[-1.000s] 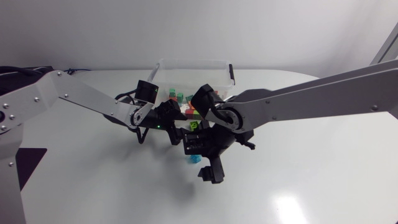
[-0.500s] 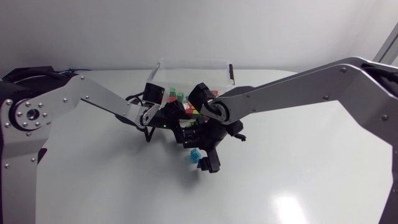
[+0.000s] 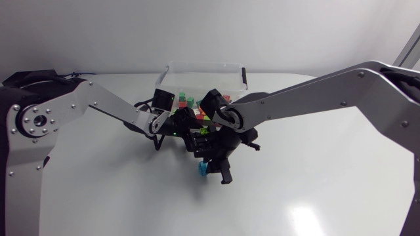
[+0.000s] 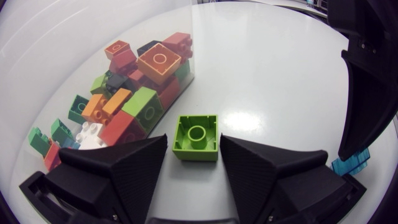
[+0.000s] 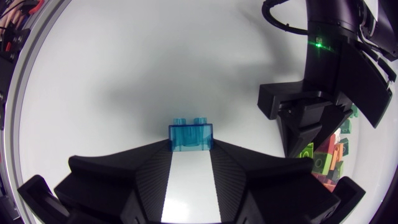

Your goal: Place the duplo bricks in the container

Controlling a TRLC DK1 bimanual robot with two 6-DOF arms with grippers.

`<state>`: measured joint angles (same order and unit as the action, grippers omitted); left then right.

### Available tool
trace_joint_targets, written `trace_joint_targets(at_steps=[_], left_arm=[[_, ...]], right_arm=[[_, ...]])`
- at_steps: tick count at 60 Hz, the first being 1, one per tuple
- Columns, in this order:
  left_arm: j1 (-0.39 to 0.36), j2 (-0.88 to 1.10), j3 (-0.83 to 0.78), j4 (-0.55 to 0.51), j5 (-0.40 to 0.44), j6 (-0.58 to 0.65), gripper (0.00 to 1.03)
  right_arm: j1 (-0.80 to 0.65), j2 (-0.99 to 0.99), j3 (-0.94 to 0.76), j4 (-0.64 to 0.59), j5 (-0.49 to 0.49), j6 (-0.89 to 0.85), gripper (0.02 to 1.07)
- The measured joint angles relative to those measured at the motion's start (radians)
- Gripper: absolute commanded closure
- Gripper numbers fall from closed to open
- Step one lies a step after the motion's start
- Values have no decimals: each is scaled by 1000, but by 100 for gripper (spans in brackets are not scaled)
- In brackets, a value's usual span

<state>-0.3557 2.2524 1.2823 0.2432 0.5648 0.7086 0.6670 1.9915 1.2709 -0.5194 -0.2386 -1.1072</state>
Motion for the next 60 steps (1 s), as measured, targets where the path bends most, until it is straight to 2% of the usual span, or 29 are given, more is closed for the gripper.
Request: trace_joint_targets(at_steps=[10, 23, 32, 45, 60], left_arm=[[-1, 0, 0, 2, 11, 3, 82], [-5, -8, -17, 3, 33, 3, 83], [-25, -79, -108, -2, 33, 3, 83], [-25, -333, -220, -74, 58, -1, 83], [26, -575, -206, -89, 63, -101, 83]], right_arm=[[5, -70, -65, -14, 0, 7, 88], [-2, -226, -95, -43, -8, 26, 88], [-35, -325, -95, -47, -34, 51, 88], [-150, -404, -53, -37, -117, 117, 88], [-237, -410, -1, 70, -140, 233, 88]])
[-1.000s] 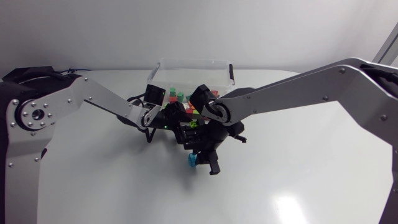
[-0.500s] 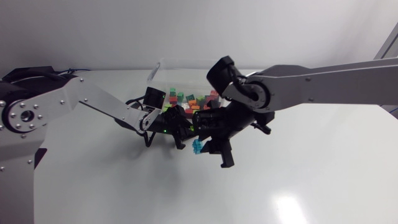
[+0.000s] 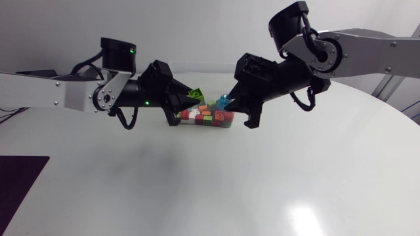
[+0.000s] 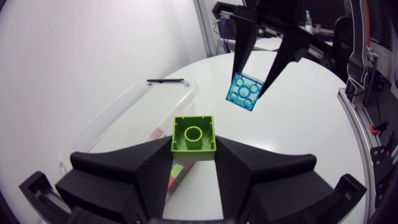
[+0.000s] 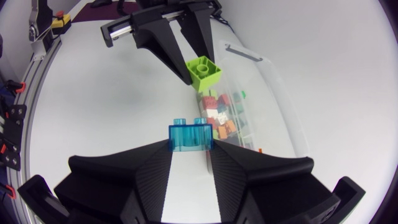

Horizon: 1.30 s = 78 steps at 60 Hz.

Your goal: Place the duplo bricks in the container

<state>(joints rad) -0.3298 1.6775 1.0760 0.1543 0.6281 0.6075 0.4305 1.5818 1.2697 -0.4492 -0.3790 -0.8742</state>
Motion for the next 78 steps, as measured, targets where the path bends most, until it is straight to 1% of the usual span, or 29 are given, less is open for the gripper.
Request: trace_joint_targets(at_steps=[12, 22, 33, 41, 43, 44, 47, 48, 49, 50, 51, 52, 53, 55, 57, 61, 69, 76, 78], left_arm=[[47, 0, 82, 9, -1, -118, 83], [83, 85, 229, 54, -51, -221, 83], [108, 208, 370, 60, -97, -299, 83], [112, 280, 433, 61, -138, -325, 82], [112, 298, 449, 61, -149, -328, 82], [112, 305, 456, 61, -156, -328, 82], [112, 327, 477, 62, -174, -328, 74], [112, 336, 485, 62, -182, -328, 73], [112, 343, 491, 62, -190, -328, 66], [112, 354, 500, 62, -197, -328, 61], [112, 361, 505, 62, -203, -329, 55], [112, 373, 517, 61, -217, -332, 52], [112, 380, 522, 62, -220, -333, 43], [112, 392, 532, 61, -230, -339, 35], [112, 401, 539, 61, -242, -342, 26], [112, 407, 541, 60, -253, -344, 15], [119, 404, 541, 52, -261, -346, 7], [146, 349, 499, 39, -268, -346, 6], [156, 320, 476, 39, -269, -346, 5]], right_arm=[[-29, -2, 43, 127, -3, 122, 88], [-56, 40, 142, 228, 9, 229, 88], [-66, 171, 231, 299, 18, 324, 88], [-66, 278, 283, 323, 53, 359, 87], [-66, 303, 295, 325, 64, 360, 82], [-65, 312, 300, 326, 66, 363, 78], [-63, 342, 315, 327, 74, 367, 64], [-61, 349, 320, 327, 78, 367, 58], [-60, 357, 323, 327, 85, 370, 51], [-58, 369, 328, 328, 92, 370, 43], [-58, 377, 331, 328, 96, 370, 38], [-56, 389, 336, 328, 104, 371, 30], [-53, 395, 338, 328, 110, 370, 27], [-51, 408, 341, 331, 122, 370, 22], [-46, 418, 342, 335, 129, 370, 18], [-39, 421, 341, 335, 142, 370, 17], [-40, 393, 330, 356, 158, 370, 17], [-51, 312, 282, 373, 183, 369, 17], [-55, 281, 261, 380, 188, 369, 15]])
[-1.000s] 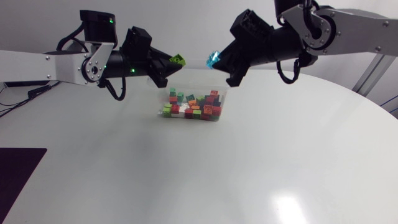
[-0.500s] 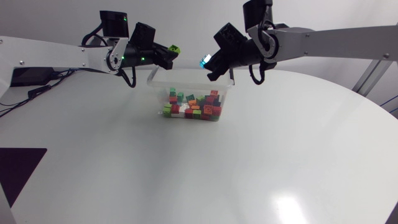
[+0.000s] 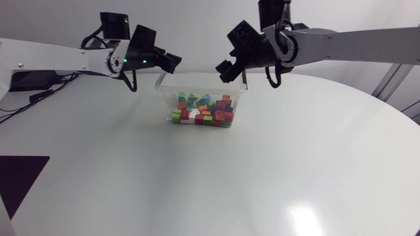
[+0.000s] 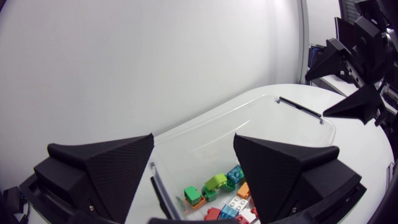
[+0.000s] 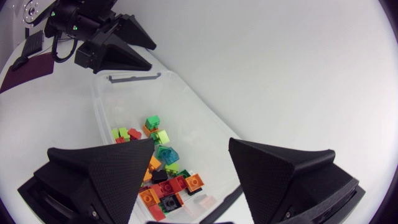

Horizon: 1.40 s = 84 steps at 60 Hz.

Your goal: Place the duplo bricks in the container

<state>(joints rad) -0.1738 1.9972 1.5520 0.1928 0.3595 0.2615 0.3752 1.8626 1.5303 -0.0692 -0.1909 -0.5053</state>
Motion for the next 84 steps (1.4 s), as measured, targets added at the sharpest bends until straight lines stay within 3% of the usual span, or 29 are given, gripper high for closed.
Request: trace_joint_targets(at_steps=[37, 46, 67, 84], left_arm=[[209, -688, -625, 83, -2, 3, 5], [238, -843, -756, 128, -2, 0, 5], [319, -1128, -969, 117, 10, -5, 6], [375, -1328, -1119, 112, 9, -105, 6]], right_arm=[[-167, -647, -549, 156, 208, 9, 9], [-203, -795, -657, 157, 258, 8, 9], [-215, -1162, -892, 146, 378, 35, 7], [-221, -1420, -1018, 32, 415, 54, 7]])
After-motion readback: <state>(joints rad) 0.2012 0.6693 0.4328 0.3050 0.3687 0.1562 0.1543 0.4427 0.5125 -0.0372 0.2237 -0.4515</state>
